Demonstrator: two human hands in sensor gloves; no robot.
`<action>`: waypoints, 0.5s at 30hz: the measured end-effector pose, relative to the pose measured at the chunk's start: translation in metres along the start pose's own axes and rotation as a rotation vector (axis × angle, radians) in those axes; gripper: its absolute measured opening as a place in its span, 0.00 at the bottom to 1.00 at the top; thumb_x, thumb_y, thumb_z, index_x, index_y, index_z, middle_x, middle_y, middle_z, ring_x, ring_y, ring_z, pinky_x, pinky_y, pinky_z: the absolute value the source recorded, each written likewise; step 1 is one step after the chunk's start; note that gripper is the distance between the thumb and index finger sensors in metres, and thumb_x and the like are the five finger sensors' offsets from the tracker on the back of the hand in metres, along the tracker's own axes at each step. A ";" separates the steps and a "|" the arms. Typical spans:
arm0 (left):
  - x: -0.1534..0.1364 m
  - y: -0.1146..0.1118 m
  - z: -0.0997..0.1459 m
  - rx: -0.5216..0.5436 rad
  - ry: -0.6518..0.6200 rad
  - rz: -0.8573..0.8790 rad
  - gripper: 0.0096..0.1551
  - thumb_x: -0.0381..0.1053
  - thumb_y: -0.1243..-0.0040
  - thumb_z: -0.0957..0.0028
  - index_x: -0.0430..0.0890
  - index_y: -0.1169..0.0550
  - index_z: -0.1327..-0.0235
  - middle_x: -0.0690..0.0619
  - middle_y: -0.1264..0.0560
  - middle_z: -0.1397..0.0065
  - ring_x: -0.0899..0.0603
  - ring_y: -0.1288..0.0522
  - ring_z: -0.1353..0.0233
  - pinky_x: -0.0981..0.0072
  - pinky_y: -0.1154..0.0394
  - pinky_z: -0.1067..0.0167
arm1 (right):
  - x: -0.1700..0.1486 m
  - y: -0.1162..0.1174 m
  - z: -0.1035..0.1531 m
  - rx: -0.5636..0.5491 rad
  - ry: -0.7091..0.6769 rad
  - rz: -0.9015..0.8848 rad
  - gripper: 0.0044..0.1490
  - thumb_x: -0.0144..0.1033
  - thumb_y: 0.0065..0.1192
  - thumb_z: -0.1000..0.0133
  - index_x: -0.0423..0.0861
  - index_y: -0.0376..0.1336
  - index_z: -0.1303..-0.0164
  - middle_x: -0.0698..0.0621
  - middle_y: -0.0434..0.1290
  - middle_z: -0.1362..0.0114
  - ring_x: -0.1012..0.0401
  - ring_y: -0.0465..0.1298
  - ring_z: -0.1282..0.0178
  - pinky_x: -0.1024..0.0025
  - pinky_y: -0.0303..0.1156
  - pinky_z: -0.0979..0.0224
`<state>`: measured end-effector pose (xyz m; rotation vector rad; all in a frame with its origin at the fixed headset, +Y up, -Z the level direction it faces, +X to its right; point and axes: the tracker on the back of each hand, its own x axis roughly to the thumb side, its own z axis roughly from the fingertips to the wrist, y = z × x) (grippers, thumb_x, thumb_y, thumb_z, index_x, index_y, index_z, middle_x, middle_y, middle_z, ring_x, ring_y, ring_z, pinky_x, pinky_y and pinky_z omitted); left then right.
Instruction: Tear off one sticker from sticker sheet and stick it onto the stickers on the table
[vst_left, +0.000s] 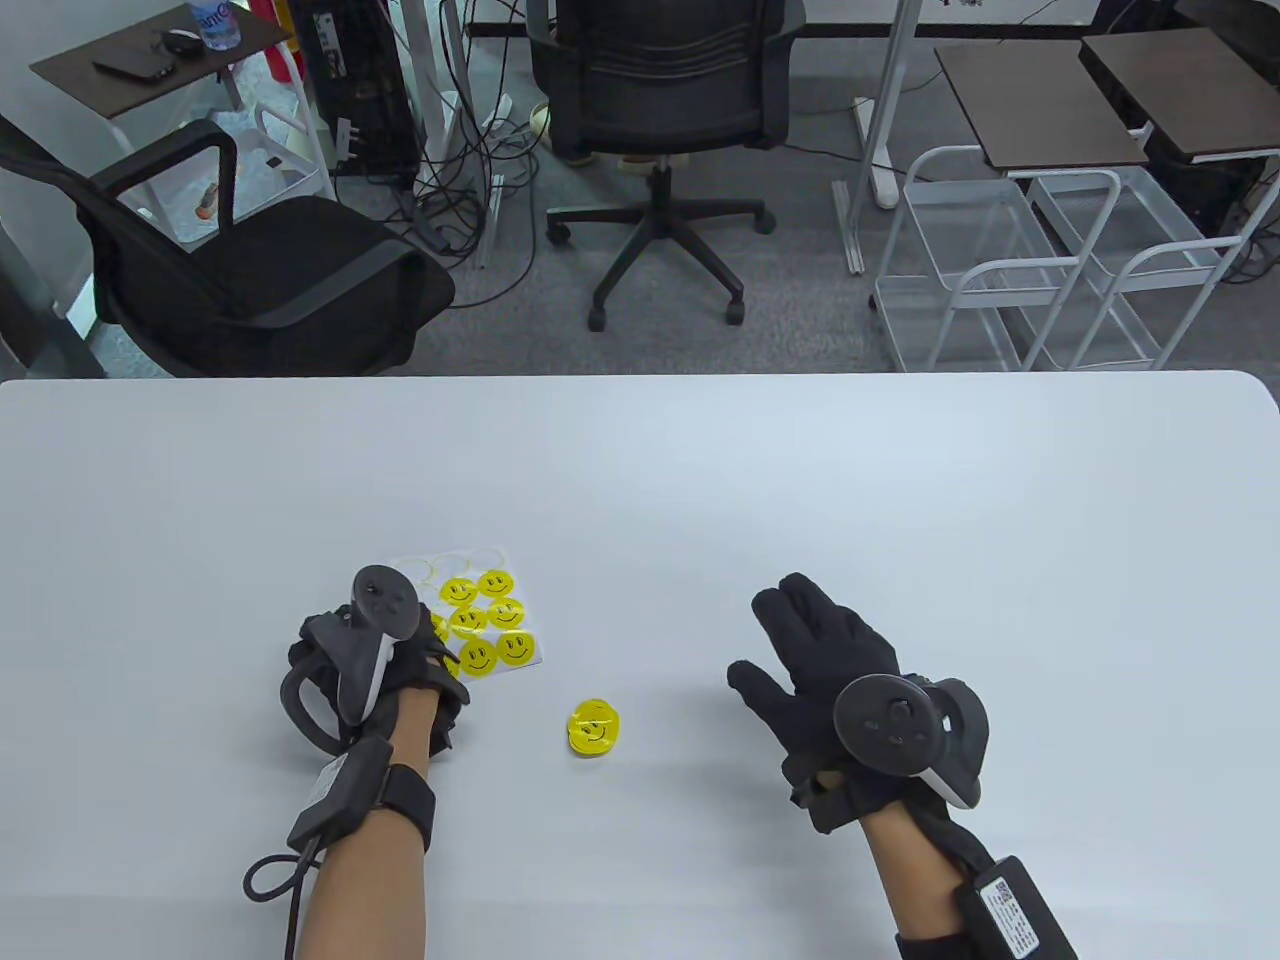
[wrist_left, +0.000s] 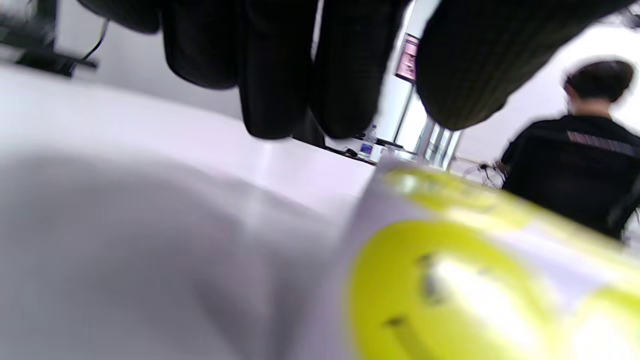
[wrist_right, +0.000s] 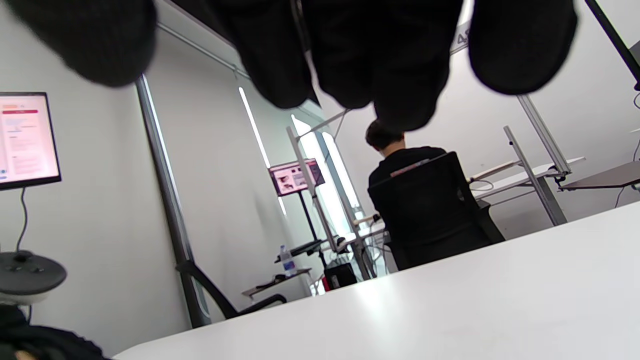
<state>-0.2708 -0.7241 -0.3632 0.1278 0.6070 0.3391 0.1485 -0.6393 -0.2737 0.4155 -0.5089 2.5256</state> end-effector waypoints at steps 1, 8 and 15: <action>0.000 0.002 0.000 0.006 -0.011 0.001 0.42 0.58 0.33 0.46 0.34 0.31 0.28 0.29 0.35 0.22 0.20 0.44 0.23 0.25 0.48 0.32 | 0.000 0.000 0.000 0.002 0.000 0.000 0.47 0.63 0.58 0.47 0.43 0.64 0.24 0.36 0.67 0.18 0.35 0.72 0.28 0.28 0.67 0.33; 0.010 0.026 0.011 0.111 -0.167 0.107 0.51 0.58 0.36 0.45 0.35 0.46 0.21 0.29 0.51 0.17 0.20 0.57 0.22 0.25 0.54 0.32 | 0.000 0.003 -0.001 0.015 0.005 0.009 0.47 0.63 0.58 0.47 0.43 0.64 0.24 0.35 0.67 0.18 0.34 0.72 0.28 0.27 0.66 0.32; 0.031 0.056 0.042 0.178 -0.461 0.280 0.56 0.66 0.37 0.46 0.43 0.51 0.17 0.38 0.54 0.13 0.25 0.64 0.19 0.27 0.57 0.28 | -0.001 0.006 -0.001 0.029 0.006 0.016 0.49 0.64 0.57 0.48 0.43 0.63 0.24 0.35 0.66 0.18 0.33 0.70 0.26 0.26 0.64 0.31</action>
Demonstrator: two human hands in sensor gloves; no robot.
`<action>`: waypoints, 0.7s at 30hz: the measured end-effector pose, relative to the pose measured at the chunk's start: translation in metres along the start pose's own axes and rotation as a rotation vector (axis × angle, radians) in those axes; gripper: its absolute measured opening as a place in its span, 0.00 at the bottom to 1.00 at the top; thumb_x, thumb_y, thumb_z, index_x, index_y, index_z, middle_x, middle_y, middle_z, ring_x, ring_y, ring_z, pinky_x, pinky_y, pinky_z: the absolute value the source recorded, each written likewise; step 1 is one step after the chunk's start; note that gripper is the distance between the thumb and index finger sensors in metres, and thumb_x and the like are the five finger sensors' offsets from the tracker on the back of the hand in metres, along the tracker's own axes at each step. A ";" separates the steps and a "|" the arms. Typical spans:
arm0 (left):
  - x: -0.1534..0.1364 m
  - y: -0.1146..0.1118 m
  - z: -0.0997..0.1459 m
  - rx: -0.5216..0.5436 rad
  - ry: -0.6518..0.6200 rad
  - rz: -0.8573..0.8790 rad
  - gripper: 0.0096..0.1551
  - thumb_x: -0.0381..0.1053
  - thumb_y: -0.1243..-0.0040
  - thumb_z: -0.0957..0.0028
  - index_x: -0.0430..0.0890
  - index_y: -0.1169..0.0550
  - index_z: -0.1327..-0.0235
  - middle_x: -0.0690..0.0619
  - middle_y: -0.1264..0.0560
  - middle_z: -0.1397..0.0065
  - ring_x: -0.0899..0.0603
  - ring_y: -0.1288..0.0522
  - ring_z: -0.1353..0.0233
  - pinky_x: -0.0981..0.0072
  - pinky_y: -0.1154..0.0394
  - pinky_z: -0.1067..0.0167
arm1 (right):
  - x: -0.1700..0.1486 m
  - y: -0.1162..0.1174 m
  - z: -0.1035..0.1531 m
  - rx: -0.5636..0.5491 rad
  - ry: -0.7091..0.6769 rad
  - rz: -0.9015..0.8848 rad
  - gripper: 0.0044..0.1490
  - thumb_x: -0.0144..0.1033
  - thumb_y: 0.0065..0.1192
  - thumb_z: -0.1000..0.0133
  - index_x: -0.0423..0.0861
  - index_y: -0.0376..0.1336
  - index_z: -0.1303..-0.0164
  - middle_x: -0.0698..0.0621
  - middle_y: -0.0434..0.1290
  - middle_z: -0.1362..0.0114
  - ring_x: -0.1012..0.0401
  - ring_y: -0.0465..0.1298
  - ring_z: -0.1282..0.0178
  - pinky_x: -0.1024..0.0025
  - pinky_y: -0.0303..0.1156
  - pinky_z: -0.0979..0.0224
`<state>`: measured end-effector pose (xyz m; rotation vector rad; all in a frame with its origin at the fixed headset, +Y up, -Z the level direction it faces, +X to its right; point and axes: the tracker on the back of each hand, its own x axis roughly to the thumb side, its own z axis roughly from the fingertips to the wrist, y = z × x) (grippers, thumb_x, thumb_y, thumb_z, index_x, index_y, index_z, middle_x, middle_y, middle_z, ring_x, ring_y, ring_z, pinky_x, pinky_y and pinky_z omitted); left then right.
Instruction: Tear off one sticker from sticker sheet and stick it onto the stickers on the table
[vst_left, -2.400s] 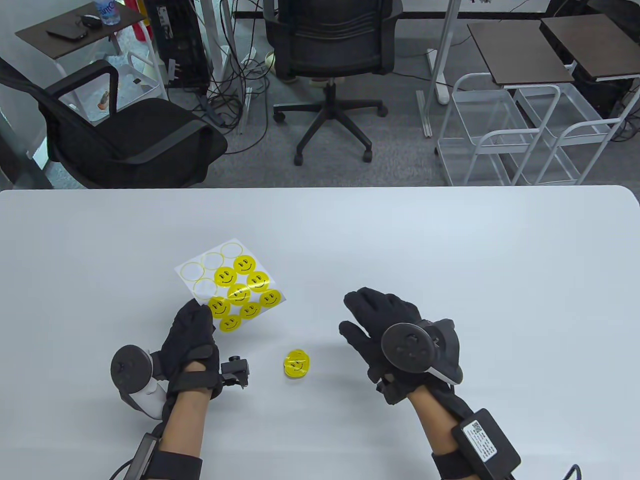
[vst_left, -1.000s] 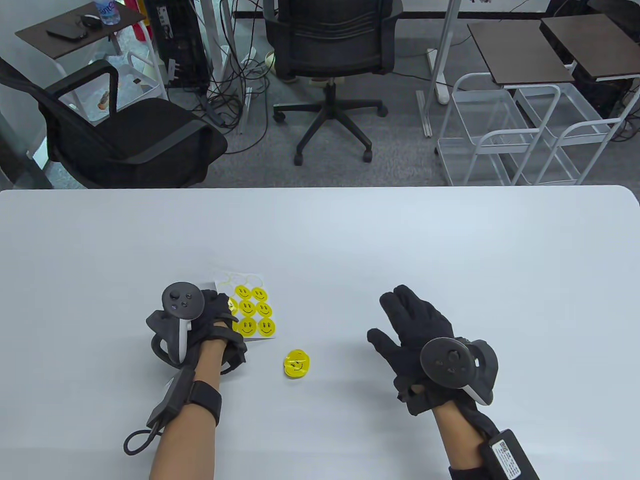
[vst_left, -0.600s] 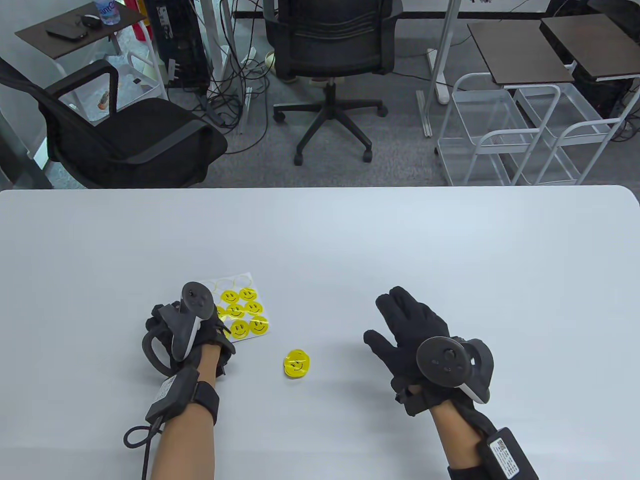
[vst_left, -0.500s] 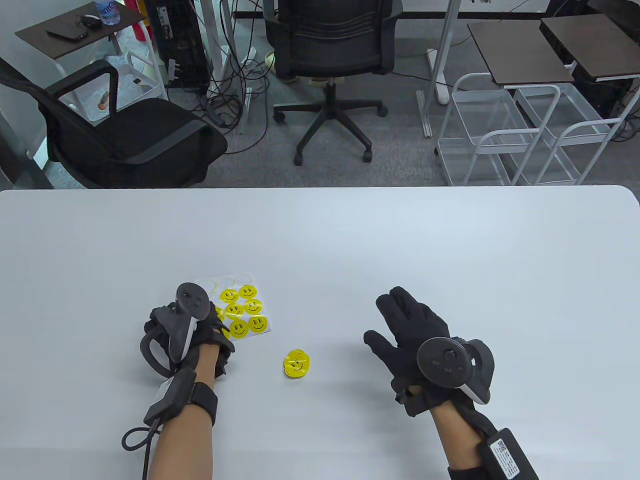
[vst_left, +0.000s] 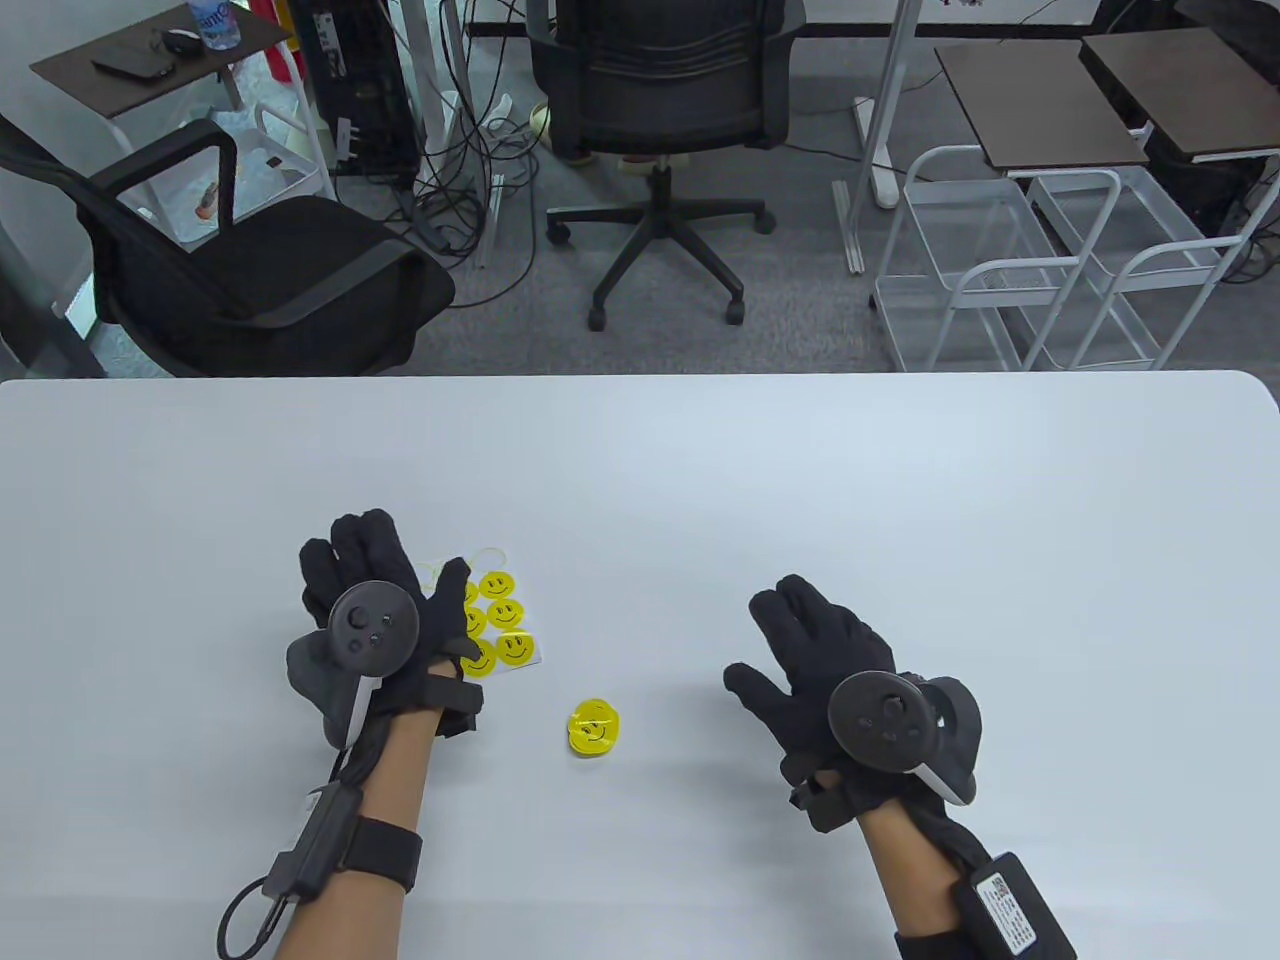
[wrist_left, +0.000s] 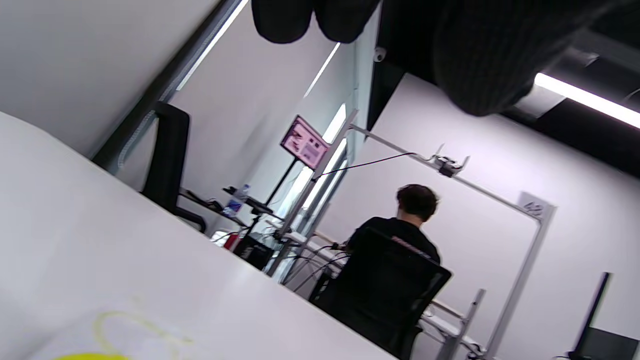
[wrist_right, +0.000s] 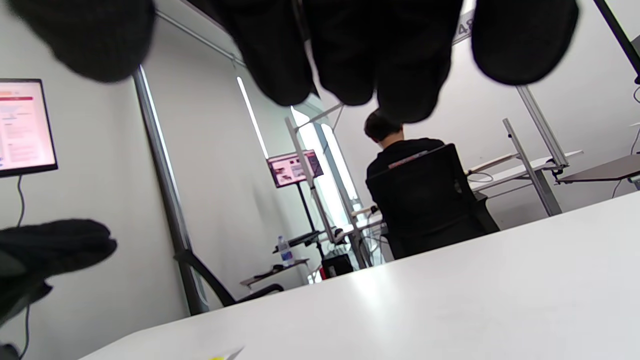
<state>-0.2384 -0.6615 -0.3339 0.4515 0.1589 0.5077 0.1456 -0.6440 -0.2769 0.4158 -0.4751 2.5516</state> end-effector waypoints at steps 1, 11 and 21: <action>0.005 0.003 0.003 -0.001 -0.054 -0.021 0.57 0.68 0.37 0.47 0.44 0.50 0.17 0.39 0.53 0.12 0.26 0.64 0.18 0.28 0.57 0.28 | -0.001 0.000 0.000 0.001 0.003 0.001 0.49 0.64 0.57 0.48 0.43 0.63 0.24 0.36 0.66 0.18 0.33 0.69 0.25 0.25 0.63 0.31; 0.006 0.023 0.021 -0.106 -0.362 -0.149 0.61 0.77 0.38 0.53 0.46 0.46 0.16 0.42 0.48 0.11 0.29 0.60 0.15 0.25 0.59 0.28 | -0.015 -0.010 0.000 -0.035 0.068 0.004 0.50 0.65 0.56 0.48 0.43 0.62 0.23 0.35 0.65 0.17 0.32 0.66 0.23 0.23 0.59 0.29; -0.014 0.048 0.027 -0.147 -0.471 -0.229 0.63 0.79 0.39 0.55 0.47 0.46 0.16 0.42 0.47 0.11 0.29 0.59 0.14 0.25 0.59 0.27 | -0.035 -0.021 0.001 -0.052 0.154 0.035 0.51 0.66 0.54 0.49 0.44 0.62 0.22 0.36 0.63 0.15 0.31 0.62 0.19 0.20 0.54 0.27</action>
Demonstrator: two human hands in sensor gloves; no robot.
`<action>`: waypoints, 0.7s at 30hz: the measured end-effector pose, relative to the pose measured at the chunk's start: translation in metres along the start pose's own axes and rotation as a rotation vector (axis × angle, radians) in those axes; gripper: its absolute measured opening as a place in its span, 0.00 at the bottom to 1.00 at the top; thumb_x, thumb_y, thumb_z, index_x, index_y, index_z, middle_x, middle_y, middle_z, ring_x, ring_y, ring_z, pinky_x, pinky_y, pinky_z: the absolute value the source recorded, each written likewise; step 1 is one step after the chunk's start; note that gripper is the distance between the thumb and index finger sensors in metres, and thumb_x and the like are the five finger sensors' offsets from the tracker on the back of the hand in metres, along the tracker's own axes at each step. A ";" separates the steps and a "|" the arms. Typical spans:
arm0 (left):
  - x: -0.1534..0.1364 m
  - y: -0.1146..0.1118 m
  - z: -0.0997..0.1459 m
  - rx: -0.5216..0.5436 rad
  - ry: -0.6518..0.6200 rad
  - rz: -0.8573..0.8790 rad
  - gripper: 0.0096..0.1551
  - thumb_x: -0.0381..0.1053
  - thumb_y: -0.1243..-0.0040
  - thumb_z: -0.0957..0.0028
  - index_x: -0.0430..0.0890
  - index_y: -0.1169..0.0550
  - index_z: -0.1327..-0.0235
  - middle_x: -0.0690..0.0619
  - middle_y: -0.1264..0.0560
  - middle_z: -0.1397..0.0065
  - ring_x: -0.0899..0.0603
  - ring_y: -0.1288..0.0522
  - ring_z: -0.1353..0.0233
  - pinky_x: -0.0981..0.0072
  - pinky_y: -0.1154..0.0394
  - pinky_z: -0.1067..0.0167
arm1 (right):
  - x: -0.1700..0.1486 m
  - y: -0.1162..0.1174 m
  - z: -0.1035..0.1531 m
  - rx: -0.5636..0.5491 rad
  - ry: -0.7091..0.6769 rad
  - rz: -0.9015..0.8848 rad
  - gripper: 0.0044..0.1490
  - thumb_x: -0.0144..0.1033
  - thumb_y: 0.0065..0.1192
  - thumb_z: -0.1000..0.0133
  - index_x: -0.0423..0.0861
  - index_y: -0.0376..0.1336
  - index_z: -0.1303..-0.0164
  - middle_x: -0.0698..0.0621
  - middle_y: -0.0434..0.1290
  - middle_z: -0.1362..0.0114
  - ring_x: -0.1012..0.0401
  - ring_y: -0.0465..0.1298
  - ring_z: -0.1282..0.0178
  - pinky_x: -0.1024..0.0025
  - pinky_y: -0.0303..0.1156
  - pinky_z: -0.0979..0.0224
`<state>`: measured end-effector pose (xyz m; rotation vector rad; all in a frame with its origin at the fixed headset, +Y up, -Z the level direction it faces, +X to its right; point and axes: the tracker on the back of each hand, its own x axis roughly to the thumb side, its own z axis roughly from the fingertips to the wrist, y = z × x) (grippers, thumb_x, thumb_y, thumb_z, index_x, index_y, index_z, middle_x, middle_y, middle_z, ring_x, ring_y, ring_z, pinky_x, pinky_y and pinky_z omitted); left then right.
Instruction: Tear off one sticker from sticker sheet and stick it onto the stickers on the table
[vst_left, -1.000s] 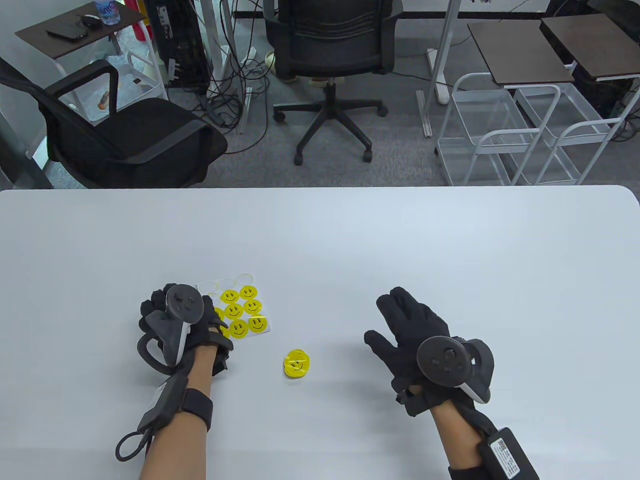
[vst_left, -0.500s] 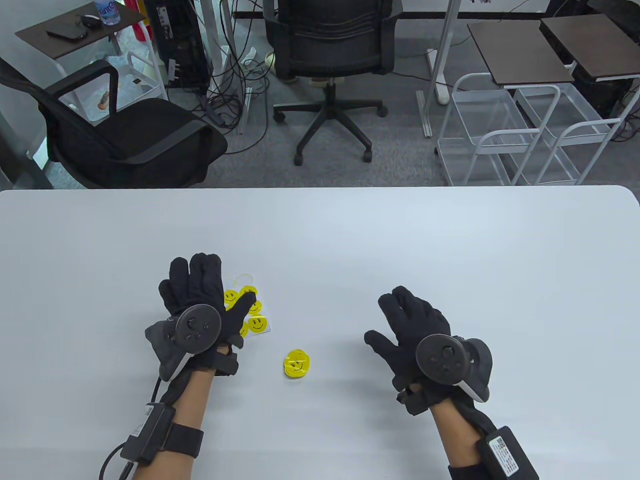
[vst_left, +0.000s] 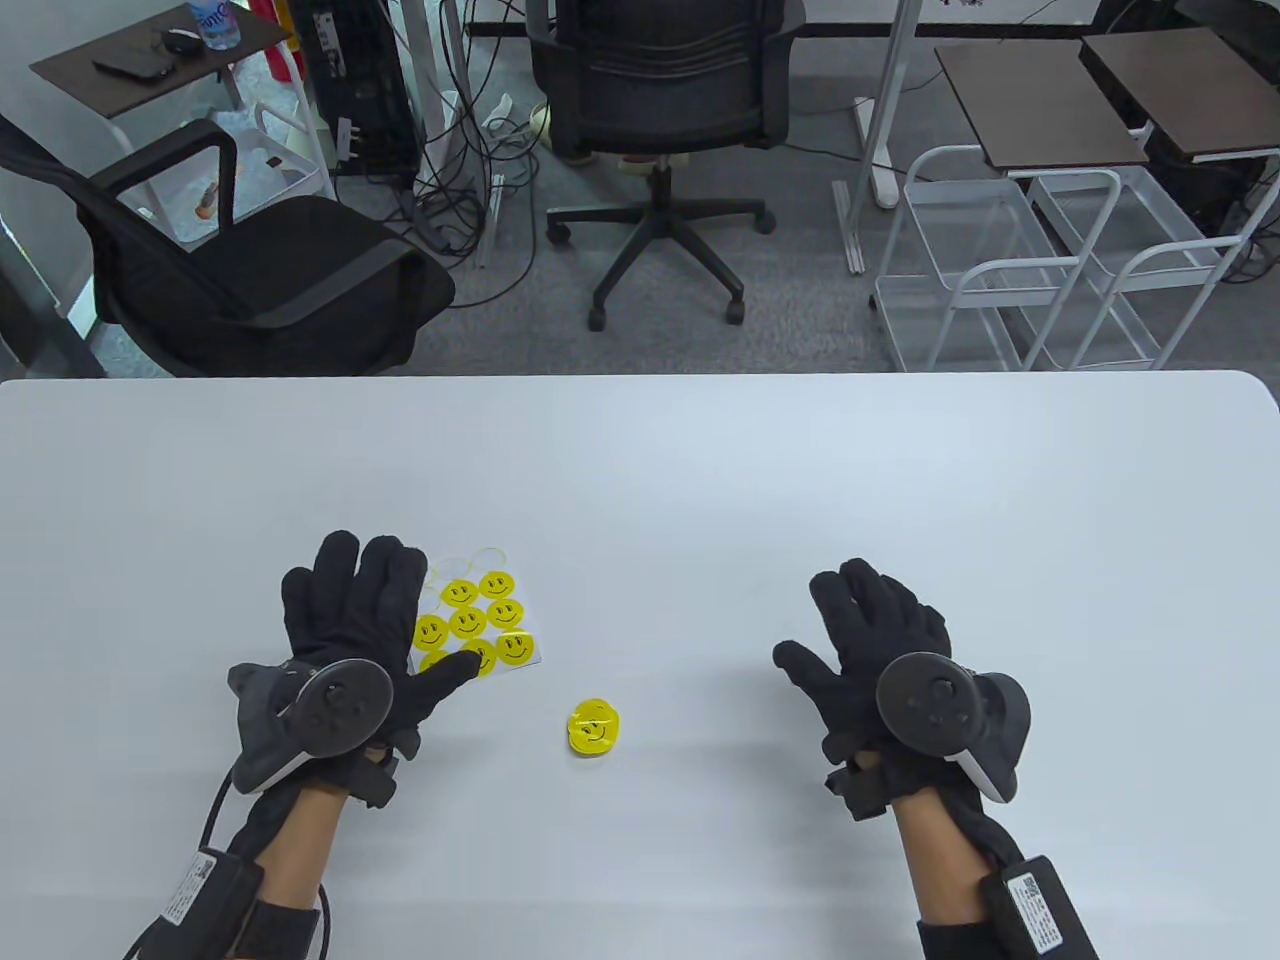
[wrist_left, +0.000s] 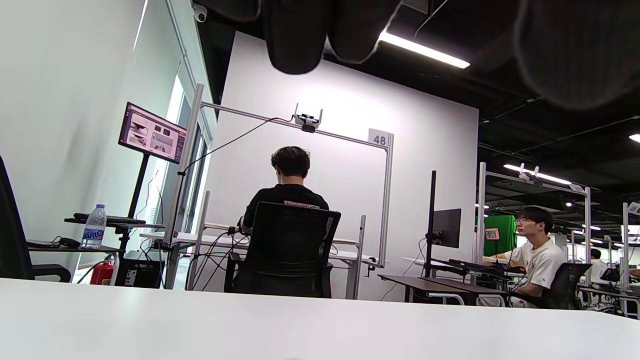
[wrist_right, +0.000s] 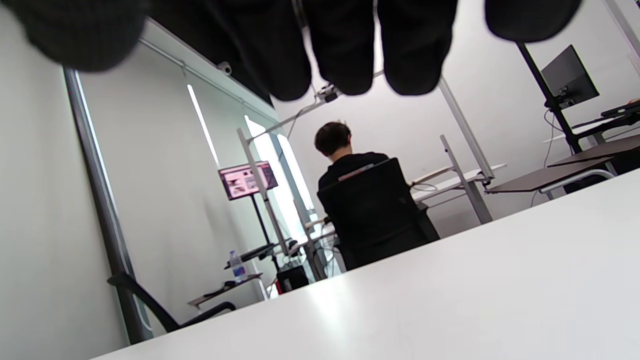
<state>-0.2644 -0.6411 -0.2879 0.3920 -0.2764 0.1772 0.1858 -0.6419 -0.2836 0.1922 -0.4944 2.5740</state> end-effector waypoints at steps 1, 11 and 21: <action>-0.002 0.000 0.002 0.002 -0.001 -0.010 0.63 0.79 0.39 0.55 0.47 0.46 0.16 0.42 0.46 0.11 0.29 0.59 0.14 0.25 0.59 0.27 | -0.002 -0.001 0.000 -0.001 0.008 0.003 0.52 0.67 0.54 0.49 0.44 0.61 0.21 0.36 0.62 0.15 0.31 0.61 0.19 0.20 0.54 0.27; -0.008 -0.023 0.009 -0.053 0.006 0.003 0.63 0.79 0.39 0.55 0.47 0.46 0.16 0.42 0.46 0.11 0.29 0.59 0.14 0.25 0.59 0.28 | -0.021 -0.004 0.001 0.044 0.079 -0.002 0.56 0.69 0.53 0.51 0.48 0.53 0.17 0.38 0.56 0.12 0.32 0.56 0.15 0.19 0.49 0.27; -0.014 -0.025 0.016 -0.059 0.028 0.028 0.63 0.79 0.39 0.55 0.44 0.47 0.17 0.40 0.47 0.12 0.28 0.59 0.16 0.25 0.59 0.29 | -0.028 0.010 0.001 0.095 0.103 -0.011 0.56 0.69 0.53 0.51 0.48 0.54 0.17 0.39 0.56 0.11 0.32 0.55 0.15 0.18 0.48 0.26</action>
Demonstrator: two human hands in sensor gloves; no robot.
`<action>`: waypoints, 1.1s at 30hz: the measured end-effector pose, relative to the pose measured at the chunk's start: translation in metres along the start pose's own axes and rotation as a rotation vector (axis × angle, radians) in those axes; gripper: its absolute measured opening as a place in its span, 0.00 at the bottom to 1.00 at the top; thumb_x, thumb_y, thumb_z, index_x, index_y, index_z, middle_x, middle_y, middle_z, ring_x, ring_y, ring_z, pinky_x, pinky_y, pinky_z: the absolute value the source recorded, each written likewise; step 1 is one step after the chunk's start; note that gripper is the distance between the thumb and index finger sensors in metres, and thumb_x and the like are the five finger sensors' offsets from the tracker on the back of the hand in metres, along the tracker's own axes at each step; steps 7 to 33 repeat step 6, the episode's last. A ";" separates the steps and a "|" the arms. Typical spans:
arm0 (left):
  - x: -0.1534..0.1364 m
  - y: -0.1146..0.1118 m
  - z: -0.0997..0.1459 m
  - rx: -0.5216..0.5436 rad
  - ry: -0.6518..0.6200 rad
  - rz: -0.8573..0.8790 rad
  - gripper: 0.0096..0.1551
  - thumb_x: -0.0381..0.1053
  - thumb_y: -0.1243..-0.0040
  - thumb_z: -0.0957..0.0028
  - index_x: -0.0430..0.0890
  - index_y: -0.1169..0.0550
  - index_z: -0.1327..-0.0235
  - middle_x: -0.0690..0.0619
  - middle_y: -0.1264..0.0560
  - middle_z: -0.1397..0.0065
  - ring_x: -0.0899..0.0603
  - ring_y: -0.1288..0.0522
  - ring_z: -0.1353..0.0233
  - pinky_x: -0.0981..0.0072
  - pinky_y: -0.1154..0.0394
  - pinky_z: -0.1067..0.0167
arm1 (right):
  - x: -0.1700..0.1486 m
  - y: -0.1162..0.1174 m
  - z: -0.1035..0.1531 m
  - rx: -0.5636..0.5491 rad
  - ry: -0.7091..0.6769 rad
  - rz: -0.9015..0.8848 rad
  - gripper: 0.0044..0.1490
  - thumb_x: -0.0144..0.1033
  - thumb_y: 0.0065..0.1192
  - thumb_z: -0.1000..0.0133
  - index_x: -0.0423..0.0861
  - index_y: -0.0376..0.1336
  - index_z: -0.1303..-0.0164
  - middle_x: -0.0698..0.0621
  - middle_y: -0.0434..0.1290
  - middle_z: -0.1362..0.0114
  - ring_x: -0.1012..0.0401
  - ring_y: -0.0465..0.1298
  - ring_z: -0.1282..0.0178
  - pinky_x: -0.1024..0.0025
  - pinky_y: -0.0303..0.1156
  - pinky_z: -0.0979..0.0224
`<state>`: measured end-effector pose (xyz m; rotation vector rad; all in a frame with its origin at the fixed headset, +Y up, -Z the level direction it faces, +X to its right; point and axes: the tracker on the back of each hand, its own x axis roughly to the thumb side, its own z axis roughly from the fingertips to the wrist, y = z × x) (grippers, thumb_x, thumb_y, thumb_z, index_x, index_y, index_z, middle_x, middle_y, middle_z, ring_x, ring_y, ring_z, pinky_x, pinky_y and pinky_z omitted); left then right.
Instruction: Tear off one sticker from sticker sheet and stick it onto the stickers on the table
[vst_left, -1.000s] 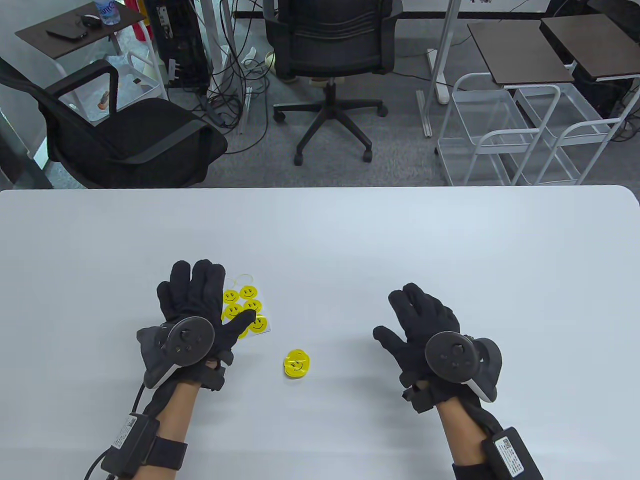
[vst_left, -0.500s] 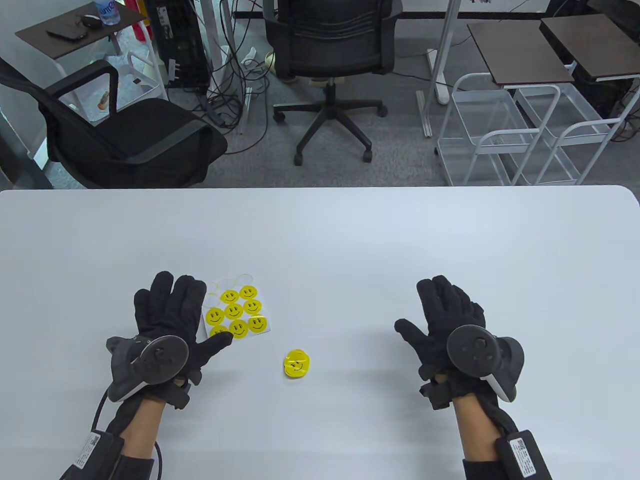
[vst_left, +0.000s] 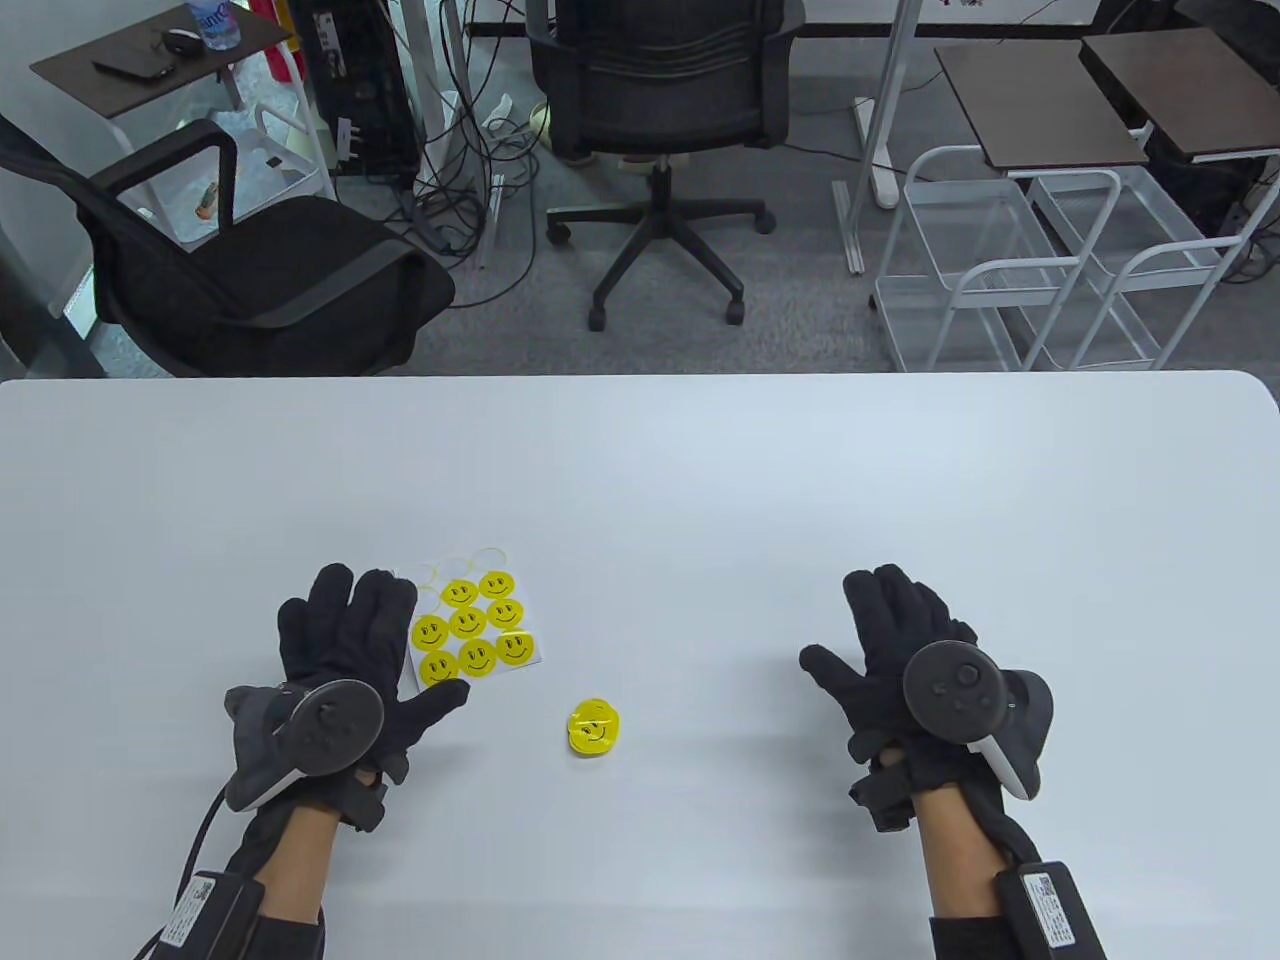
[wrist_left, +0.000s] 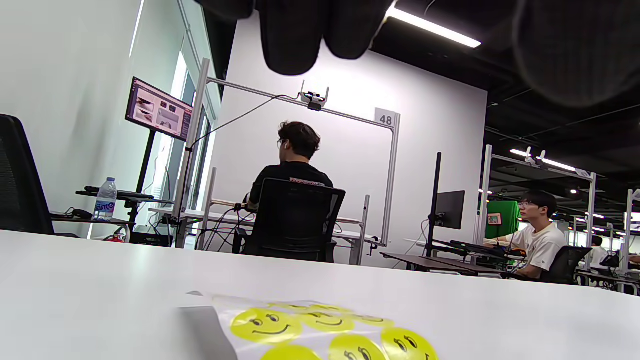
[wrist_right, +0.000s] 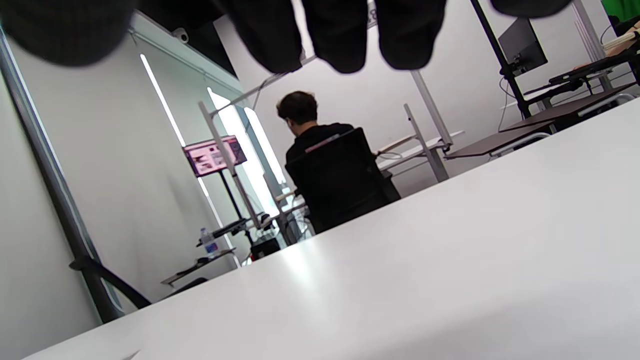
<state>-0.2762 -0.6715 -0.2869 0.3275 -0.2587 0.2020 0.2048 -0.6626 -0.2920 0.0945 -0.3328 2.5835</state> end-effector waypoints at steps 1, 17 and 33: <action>-0.001 0.000 0.000 -0.001 0.005 0.005 0.63 0.78 0.39 0.55 0.45 0.47 0.17 0.40 0.47 0.12 0.28 0.59 0.16 0.25 0.59 0.29 | 0.001 0.001 0.000 0.005 -0.005 0.006 0.55 0.69 0.53 0.51 0.48 0.54 0.17 0.39 0.56 0.12 0.32 0.55 0.15 0.18 0.49 0.26; -0.006 -0.004 -0.001 -0.024 0.024 0.015 0.64 0.78 0.39 0.55 0.45 0.48 0.17 0.40 0.47 0.12 0.28 0.59 0.15 0.25 0.59 0.28 | 0.005 0.005 0.000 0.018 -0.034 0.007 0.56 0.69 0.53 0.52 0.47 0.54 0.17 0.39 0.56 0.12 0.32 0.55 0.16 0.19 0.49 0.27; -0.006 -0.004 -0.001 -0.024 0.024 0.015 0.64 0.78 0.39 0.55 0.45 0.48 0.17 0.40 0.47 0.12 0.28 0.59 0.15 0.25 0.59 0.28 | 0.005 0.005 0.000 0.018 -0.034 0.007 0.56 0.69 0.53 0.52 0.47 0.54 0.17 0.39 0.56 0.12 0.32 0.55 0.16 0.19 0.49 0.27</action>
